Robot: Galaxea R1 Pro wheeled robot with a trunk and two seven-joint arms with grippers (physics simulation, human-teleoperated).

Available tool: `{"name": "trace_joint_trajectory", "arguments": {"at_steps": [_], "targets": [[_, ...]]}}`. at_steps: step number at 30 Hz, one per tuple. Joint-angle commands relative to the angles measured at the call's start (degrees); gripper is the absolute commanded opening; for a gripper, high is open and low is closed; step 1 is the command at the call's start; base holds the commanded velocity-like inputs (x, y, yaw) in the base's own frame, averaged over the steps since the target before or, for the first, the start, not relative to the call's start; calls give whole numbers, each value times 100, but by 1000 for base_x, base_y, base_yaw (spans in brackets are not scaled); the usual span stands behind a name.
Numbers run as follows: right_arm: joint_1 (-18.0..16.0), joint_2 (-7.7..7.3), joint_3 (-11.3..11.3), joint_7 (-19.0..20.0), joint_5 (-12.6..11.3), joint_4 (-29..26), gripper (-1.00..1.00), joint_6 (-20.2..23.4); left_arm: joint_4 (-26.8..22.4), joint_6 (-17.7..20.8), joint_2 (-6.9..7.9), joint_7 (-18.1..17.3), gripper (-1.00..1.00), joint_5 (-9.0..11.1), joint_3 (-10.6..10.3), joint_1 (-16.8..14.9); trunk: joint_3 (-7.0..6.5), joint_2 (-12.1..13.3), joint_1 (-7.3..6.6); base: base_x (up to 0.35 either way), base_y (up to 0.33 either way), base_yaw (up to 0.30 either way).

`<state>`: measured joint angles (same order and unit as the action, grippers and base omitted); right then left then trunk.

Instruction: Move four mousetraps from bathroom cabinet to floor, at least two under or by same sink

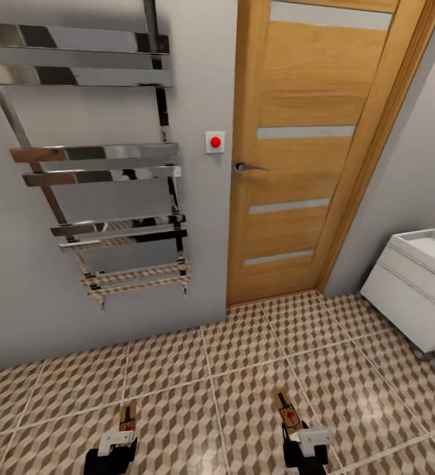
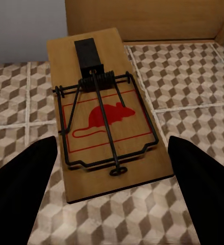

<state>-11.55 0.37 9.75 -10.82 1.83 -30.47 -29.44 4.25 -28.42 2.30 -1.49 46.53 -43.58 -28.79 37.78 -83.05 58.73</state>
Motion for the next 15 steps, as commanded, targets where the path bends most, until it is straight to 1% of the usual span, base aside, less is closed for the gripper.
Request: {"name": "trace_joint_trajectory", "arguments": {"at_steps": [1, 15], "targets": [[-5, -2, 27, -55, 19, 6, -100, -9, 15, -23, -2, -12, -100, 33, -45, -4, 5, -2, 0, 0, 0, -229], [-5, -1, 27, -56, 19, 6, -100, -9, 15, -23, -2, -9, -100, 33, -45, -3, 5, -2, 0, 0, 0, -227]]}}
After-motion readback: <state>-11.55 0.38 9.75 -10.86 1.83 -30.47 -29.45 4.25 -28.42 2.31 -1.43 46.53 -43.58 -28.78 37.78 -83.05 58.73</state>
